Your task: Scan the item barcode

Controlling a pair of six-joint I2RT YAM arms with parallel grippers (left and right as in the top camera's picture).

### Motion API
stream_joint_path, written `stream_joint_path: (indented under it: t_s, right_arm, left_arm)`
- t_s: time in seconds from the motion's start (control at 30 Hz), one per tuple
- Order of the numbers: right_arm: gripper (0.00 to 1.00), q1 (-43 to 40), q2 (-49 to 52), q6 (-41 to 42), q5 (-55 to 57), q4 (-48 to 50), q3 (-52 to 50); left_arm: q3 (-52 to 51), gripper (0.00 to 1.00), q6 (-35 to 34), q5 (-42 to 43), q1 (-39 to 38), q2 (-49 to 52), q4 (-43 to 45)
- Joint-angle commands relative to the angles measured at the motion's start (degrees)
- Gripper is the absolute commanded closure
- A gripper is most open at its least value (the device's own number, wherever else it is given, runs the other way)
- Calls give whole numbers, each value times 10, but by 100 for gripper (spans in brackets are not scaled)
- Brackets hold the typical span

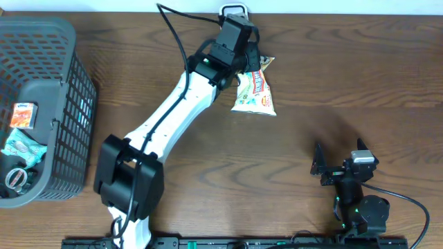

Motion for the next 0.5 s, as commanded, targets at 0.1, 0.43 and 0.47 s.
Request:
stream_joint_path:
  t_s: [0.1,0.43,0.47]
  right_arm:
    - [1,5,-3,-5,0,-2,0]
    - [1,5,-3,-5,0,-2,0]
    - [1,5,-3,-5,0,-2,0]
  left_arm:
    - [3,92,8,-9,-17,64,17]
    - [3,92,8,-9,-32,170,71]
    - [3,92,9,-9,-32,179,71]
